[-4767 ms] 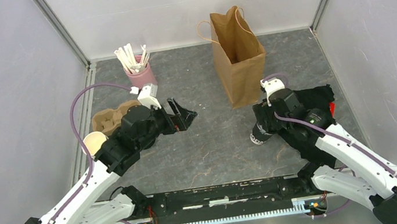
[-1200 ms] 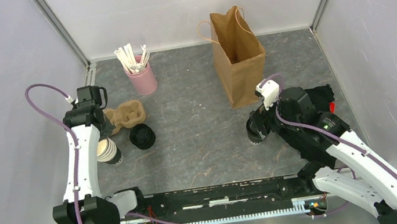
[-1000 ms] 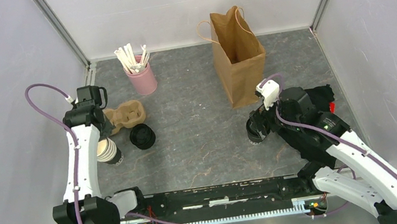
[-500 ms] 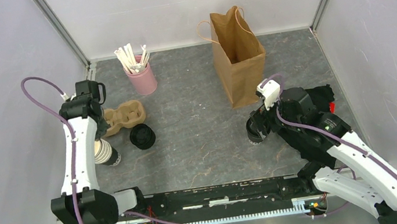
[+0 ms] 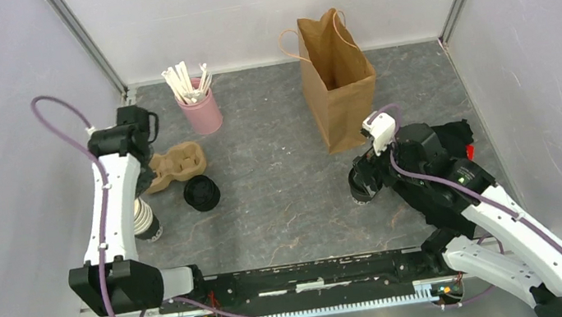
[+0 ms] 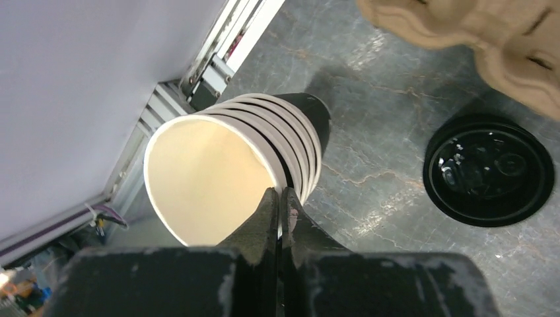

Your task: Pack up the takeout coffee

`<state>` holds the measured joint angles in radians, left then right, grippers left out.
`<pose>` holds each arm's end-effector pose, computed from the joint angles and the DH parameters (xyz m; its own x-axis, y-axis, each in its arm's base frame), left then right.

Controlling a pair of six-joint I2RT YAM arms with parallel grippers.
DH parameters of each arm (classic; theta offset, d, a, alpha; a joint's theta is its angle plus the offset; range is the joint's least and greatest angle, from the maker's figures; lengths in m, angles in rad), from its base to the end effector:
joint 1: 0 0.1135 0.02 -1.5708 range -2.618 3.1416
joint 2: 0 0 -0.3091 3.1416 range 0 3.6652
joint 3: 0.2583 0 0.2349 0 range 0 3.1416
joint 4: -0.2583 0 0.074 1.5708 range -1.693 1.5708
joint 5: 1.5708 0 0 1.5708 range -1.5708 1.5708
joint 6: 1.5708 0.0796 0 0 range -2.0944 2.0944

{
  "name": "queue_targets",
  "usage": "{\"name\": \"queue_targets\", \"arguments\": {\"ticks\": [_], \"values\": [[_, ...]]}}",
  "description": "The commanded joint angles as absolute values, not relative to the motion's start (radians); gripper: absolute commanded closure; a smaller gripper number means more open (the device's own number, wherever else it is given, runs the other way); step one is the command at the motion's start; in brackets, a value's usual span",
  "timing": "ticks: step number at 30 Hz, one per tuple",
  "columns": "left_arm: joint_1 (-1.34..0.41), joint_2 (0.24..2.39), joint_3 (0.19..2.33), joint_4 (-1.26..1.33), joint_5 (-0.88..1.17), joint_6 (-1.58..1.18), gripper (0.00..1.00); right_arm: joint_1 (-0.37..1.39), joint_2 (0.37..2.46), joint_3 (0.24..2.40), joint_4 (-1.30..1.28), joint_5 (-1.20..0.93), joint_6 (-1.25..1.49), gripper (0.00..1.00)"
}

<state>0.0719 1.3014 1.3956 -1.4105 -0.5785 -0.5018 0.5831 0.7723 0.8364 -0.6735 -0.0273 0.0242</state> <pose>0.1900 0.0573 0.3564 -0.7513 -0.4579 -0.4752 -0.6374 0.6901 0.3428 0.1218 0.0829 0.3157 -0.4914 -0.2952 -0.8194 -0.5574 0.8295 0.0355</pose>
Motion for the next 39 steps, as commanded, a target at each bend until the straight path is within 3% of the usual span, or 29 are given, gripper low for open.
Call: {"name": "queue_targets", "arguments": {"ticks": [1, 4, 7, 11, 14, 17, 27, 34, 39], "values": [[-0.036, 1.274, 1.47, -1.449, -0.748, -0.616, 0.98, 0.59, 0.777, 0.864, -0.646, -0.038, 0.019, 0.02], [-0.028, 1.313, 1.42, -1.449, -0.672, -0.613, 0.98, 0.591, 0.783, 0.845, -0.629, -0.052, 0.021, 0.02], [-0.142, 1.278, 1.475, -1.465, -0.734, -0.707, 0.98, 0.59, 0.789, 0.857, -0.638, -0.048, 0.022, 0.02], [-0.054, 1.32, 1.326, -1.405, -0.603, -0.617, 0.98, 0.591, 0.782, 0.855, -0.633, -0.044, 0.02, 0.02], [-0.177, 1.289, 1.395, -1.464, -0.757, -0.751, 0.98, 0.59, 0.786, 0.862, -0.643, -0.037, 0.017, 0.02], [-0.164, 1.291, 1.369, -1.425, -0.691, -0.666, 0.98, 0.59, 0.789, 0.877, -0.64, -0.043, 0.021, 0.02], [-0.169, 1.265, 1.356, -1.39, -0.601, -0.681, 0.98, 0.6, 0.907, 1.068, -0.615, -0.16, 0.041, 0.02], [-0.169, 1.234, 1.33, -1.381, -0.616, -0.693, 0.98, 0.694, 1.067, 1.101, -0.239, -0.388, 0.338, 0.02], [-0.169, 1.18, 1.288, -1.296, -0.61, -0.651, 0.98, 0.91, 1.238, 1.071, 0.148, -0.353, 0.566, 0.02]]}}
